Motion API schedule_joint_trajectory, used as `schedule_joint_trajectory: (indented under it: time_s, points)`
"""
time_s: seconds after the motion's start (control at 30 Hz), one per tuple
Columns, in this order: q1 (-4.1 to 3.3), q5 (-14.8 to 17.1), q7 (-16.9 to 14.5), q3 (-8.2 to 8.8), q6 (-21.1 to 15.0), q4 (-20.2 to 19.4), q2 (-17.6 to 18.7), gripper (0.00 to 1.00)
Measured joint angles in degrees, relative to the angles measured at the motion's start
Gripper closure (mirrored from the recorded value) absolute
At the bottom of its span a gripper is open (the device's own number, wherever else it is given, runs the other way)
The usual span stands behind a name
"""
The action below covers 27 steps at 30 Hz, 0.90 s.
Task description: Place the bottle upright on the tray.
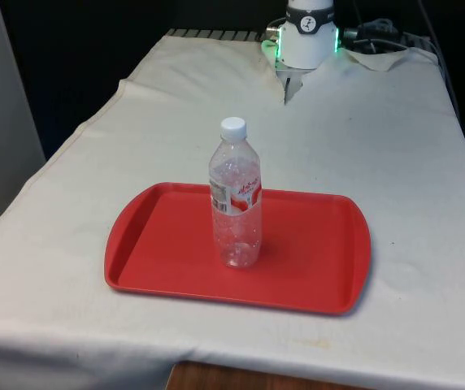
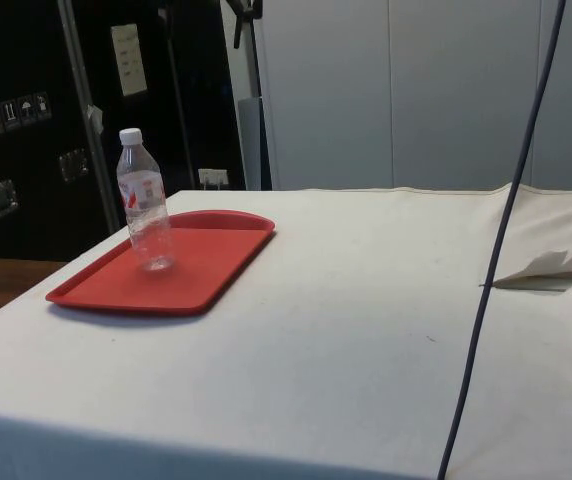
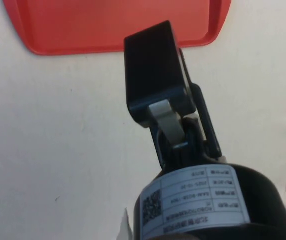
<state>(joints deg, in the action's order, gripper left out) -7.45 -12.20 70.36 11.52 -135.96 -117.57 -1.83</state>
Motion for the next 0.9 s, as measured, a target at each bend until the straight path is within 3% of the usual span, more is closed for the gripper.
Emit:
schedule_joint_trajectory:
  time_s: [0.53,0.9]
  points:
    - [0.11,5.21,0.34,0.23,3.09,-0.23,-0.52,0.0]
    - [0.4,8.48,0.57,0.29,3.21,-1.43,-0.46,0.0]
